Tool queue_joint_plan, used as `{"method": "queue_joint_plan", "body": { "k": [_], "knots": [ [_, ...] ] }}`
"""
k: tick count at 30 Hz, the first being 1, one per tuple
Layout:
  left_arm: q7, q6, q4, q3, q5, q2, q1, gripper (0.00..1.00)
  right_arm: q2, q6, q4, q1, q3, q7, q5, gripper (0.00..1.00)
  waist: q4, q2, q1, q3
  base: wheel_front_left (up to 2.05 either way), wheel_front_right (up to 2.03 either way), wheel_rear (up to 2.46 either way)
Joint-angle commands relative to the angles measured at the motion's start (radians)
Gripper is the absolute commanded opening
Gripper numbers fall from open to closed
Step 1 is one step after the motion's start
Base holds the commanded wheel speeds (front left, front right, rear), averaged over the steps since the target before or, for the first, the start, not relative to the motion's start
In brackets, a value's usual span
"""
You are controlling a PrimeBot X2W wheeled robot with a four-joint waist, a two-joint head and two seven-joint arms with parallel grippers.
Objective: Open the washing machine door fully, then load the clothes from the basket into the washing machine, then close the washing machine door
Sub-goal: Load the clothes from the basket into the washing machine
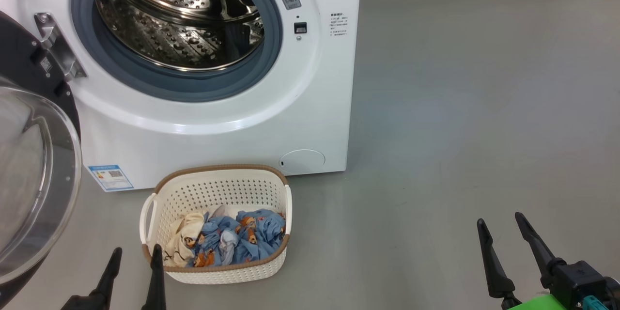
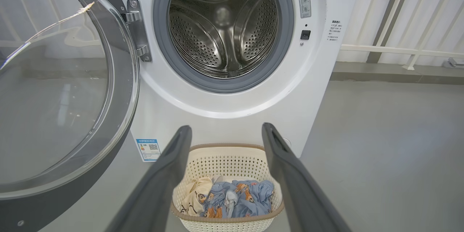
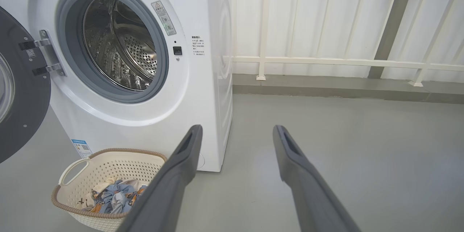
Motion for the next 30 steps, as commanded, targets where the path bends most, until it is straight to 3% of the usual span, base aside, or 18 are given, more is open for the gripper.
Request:
{"method": "queue_joint_plan", "body": {
  "k": [1,18,30],
  "knots": [
    [-0.003,0.007,-0.019,0.029,-0.003,0.019,-0.03,1.0,-0.006,0.003,-0.023,-0.02,0.022,-0.003,0.011,1.0,0.0,0.0,0.0,0.0,0.0,0.0,0.0],
    [-0.014,0.02,0.001,0.02,-0.006,0.033,-0.044,1.0,-0.006,0.003,-0.017,-0.024,0.021,-0.01,0.024,1.0,-0.004,0.0,0.0,0.003,0.13,-0.14,0.01],
    [-0.03,0.017,0.007,0.006,-0.01,0.04,-0.056,1.0,-0.006,0.003,-0.019,-0.028,0.02,-0.012,0.027,1.0,-0.004,0.0,0.0,0.015,1.34,-1.55,0.21]
  ]
}}
